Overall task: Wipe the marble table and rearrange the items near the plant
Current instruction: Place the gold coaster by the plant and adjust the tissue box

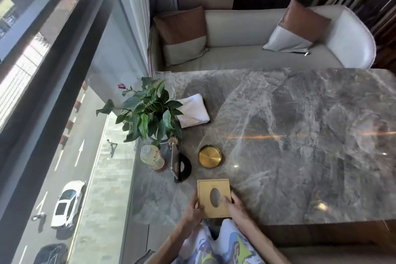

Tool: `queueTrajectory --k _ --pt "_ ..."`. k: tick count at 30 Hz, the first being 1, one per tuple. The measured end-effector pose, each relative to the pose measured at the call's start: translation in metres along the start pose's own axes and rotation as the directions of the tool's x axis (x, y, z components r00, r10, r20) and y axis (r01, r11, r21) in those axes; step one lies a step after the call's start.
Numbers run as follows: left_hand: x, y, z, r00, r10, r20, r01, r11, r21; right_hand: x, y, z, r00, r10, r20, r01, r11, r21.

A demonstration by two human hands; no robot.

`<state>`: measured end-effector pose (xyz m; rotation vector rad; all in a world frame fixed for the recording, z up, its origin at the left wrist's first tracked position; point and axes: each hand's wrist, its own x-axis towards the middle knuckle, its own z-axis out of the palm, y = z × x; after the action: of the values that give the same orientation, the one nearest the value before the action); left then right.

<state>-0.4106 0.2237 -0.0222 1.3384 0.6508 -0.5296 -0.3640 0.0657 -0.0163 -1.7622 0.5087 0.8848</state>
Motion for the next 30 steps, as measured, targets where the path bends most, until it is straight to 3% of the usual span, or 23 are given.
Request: queueTrajectory --k 14,30 --pt "0.013 -0.014 -0.003 0.998 0.008 -0.070 -0.003 0.998 0.064 0.008 0.009 -0.003 0.999 -0.047 0.015 0.048 0.993 -0.104" --pt "0.005 -0.005 -0.001 0.999 -0.009 -0.043 0.018 0.980 0.199 0.011 0.013 -0.007 0.999 -0.054 0.009 0.054 0.990 -0.126"
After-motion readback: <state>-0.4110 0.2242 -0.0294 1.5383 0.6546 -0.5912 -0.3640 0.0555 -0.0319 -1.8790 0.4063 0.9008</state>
